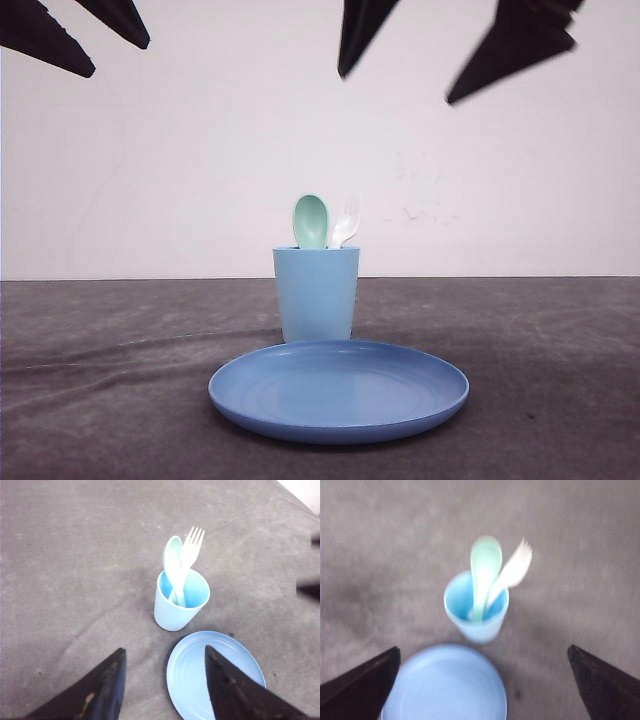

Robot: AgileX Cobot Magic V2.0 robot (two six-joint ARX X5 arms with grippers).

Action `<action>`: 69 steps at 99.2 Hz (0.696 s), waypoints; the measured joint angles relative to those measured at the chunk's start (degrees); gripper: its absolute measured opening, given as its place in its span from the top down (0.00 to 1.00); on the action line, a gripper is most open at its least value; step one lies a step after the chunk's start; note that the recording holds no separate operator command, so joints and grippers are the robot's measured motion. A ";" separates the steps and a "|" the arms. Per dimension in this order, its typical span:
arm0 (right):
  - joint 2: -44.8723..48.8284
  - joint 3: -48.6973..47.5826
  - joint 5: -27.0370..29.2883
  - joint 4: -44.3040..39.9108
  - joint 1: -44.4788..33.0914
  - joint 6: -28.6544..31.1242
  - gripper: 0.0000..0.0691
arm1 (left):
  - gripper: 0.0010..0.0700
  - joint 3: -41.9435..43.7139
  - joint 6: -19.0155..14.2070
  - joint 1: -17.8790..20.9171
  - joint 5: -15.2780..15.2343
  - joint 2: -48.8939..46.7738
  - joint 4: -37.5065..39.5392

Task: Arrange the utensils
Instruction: 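Open the right gripper and raise it above the cup, then lower the right gripper around the cup and close on it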

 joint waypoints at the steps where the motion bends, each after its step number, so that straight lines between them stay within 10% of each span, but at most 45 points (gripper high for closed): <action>1: 0.09 0.00 -0.04 -0.33 0.07 0.22 0.02 | 0.58 0.00 0.00 0.00 0.00 0.00 0.00; 69: 20.79 0.00 -2.73 8.81 1.20 7.34 0.01 | 0.58 0.00 0.00 0.00 0.00 1.14 0.00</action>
